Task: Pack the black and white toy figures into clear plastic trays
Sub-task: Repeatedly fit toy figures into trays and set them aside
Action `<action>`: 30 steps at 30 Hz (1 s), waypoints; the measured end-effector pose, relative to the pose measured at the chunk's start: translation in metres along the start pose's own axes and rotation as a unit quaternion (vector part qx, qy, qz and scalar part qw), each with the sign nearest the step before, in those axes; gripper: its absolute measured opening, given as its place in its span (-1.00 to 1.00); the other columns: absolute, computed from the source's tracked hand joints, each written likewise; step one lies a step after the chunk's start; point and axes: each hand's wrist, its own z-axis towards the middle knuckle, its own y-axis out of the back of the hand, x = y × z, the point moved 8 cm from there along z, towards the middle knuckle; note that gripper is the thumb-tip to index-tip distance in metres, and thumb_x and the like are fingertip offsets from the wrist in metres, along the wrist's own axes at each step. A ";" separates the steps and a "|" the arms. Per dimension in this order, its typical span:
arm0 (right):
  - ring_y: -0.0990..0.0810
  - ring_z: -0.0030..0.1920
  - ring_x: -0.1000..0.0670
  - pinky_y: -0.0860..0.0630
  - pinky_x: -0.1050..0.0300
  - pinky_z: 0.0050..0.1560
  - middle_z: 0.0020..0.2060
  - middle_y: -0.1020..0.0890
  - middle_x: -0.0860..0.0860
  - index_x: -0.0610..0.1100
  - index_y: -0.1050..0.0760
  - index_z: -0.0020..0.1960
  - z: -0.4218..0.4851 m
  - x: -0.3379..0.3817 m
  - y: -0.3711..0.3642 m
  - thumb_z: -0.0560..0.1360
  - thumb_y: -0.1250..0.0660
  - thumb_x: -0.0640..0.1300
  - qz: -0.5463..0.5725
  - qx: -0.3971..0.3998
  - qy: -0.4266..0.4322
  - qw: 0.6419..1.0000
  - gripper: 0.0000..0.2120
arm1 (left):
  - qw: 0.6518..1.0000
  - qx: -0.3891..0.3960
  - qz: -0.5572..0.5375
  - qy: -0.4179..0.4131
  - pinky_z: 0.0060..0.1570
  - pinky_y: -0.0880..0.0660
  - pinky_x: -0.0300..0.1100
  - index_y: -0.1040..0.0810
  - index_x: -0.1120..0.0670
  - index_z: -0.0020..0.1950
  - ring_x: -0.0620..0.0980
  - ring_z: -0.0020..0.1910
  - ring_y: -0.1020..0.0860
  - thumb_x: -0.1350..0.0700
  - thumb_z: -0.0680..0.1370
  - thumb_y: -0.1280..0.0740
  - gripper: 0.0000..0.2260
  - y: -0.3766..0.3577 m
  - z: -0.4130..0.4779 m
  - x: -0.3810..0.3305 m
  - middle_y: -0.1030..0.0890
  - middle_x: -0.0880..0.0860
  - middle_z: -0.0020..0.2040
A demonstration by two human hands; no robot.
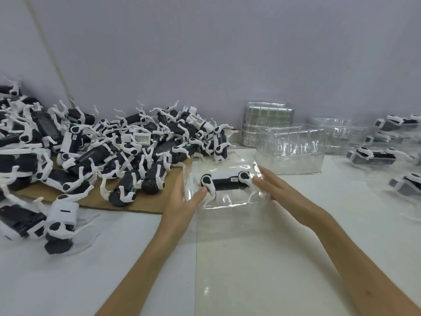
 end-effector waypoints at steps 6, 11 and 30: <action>-0.60 0.24 0.02 -0.49 -0.17 0.31 0.47 -0.37 0.05 0.34 -0.21 0.50 -0.005 0.028 -0.001 0.28 -0.47 0.32 0.054 -0.042 0.104 0.992 -0.15 | 0.997 -0.010 -0.055 -0.050 0.21 -0.46 -0.27 -0.29 -0.36 0.41 -0.20 0.39 -0.43 -0.11 0.40 -0.52 -0.34 0.001 0.000 -0.011 -0.37 -0.18 0.47; -0.64 0.16 0.02 -0.48 -0.19 0.32 0.37 -0.48 0.09 0.42 -0.34 0.38 -0.007 0.035 0.000 0.18 -0.53 0.34 0.052 -0.071 0.142 0.986 -0.20 | 0.984 -0.003 -0.167 0.062 0.04 -0.47 -0.10 -0.40 0.01 0.39 0.04 0.20 -0.59 -0.18 0.22 -0.56 -0.20 0.003 0.003 0.007 -0.62 -0.03 0.08; -0.59 -0.05 0.20 -0.46 0.38 -0.12 0.17 -0.59 0.19 0.11 -0.50 0.28 -0.011 0.035 0.006 0.34 -0.44 0.19 -0.002 -0.182 0.182 0.966 -0.48 | 0.999 -0.018 -0.043 0.010 0.24 -0.49 -0.10 -0.36 -0.13 0.40 -0.04 0.24 -0.56 -0.27 0.14 -0.56 -0.12 0.007 -0.001 -0.002 -0.48 -0.03 0.40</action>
